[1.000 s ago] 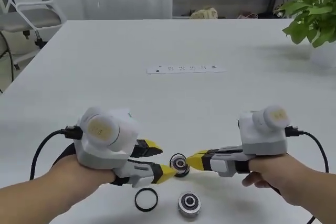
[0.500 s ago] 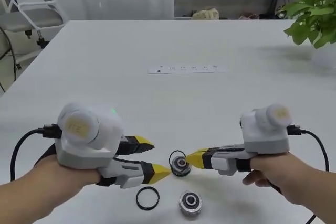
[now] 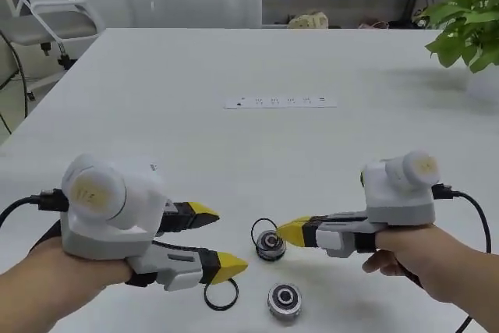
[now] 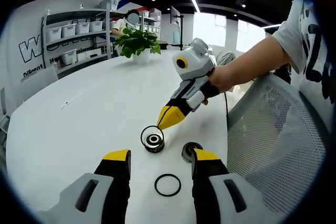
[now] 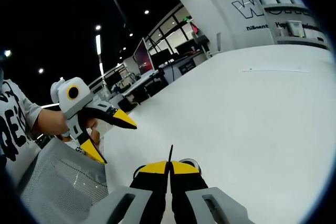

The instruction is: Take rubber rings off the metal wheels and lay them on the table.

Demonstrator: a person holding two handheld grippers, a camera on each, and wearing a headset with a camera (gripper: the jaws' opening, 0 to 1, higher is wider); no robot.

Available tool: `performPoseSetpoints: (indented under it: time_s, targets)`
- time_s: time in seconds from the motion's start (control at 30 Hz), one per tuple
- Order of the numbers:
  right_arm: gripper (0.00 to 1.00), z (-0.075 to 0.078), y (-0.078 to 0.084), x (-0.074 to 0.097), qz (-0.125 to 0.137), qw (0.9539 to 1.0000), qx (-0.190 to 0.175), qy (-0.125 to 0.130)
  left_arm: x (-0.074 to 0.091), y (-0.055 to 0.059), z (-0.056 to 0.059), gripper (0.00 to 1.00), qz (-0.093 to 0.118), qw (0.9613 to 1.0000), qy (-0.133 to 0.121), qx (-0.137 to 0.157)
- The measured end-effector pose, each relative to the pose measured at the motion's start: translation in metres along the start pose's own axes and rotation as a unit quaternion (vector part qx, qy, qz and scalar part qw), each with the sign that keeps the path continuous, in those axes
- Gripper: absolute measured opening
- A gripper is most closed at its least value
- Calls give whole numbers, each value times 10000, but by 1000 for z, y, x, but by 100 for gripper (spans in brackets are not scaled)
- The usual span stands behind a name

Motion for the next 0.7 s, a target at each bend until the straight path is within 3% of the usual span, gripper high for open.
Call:
performPoseSetpoints:
  time_s: [0.7]
  targets:
    - [0, -17, -5, -6, 35, 9998, 77, -199, 25, 6, -1, 57, 112, 9996, -192, 191]
Point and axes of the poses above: the centre of the closed fingertips' face, and the gripper's own axes: x roughly backward along the fingers, z roughly to its right, y roughly out of its underside, the point moved 4 cm from there along x, roughly backward along the fingers, and after that the axes turned 6 degrees about -y, right-handed, at the moved point
